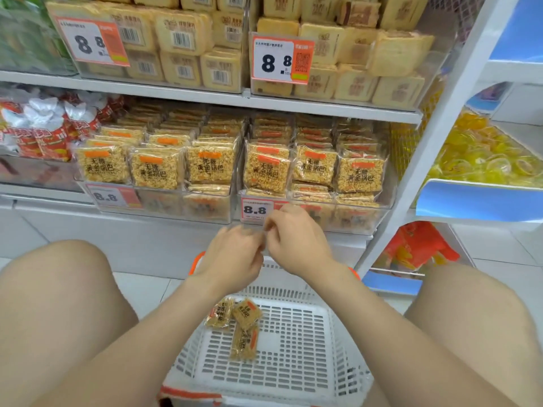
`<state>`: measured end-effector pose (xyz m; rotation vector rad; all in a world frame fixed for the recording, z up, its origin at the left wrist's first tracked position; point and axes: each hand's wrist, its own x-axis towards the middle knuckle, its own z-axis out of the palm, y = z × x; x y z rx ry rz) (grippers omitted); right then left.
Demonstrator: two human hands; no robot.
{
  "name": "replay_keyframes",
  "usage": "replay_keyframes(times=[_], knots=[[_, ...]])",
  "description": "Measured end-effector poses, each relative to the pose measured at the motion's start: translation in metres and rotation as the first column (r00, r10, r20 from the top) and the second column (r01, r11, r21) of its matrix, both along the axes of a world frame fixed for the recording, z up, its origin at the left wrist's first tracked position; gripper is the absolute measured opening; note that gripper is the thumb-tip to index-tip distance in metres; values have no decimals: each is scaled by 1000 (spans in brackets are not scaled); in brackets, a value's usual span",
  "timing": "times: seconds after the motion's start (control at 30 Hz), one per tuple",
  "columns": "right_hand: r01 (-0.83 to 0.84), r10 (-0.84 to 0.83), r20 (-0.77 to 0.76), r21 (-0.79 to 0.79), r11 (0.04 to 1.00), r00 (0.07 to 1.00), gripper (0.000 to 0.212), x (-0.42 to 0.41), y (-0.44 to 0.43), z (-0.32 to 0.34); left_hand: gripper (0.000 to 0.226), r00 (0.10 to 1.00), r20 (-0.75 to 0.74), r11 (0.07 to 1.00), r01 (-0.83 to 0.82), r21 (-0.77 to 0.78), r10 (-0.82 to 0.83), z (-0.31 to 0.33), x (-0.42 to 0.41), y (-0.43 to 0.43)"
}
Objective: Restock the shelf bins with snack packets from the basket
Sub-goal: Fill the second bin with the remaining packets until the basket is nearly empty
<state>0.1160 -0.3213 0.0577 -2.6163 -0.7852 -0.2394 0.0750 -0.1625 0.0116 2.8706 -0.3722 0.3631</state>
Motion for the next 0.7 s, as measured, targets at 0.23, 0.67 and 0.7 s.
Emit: replay_keyframes(times=[0.23, 0.67, 0.7], knots=[[13, -131, -403, -281, 960, 906, 26, -34, 0, -75, 25, 821, -494, 956, -278, 96, 288, -102, -13, 8], [71, -257, -515, -353, 933, 817, 31, -18, -5, -150, 75, 460, -882, 988, 47, 144, 107, -255, -10, -21], [72, -252, -528, -338, 938, 811, 34, -17, -3, -151, 73, 472, -873, 987, 37, 158, 122, -262, -10, -26]])
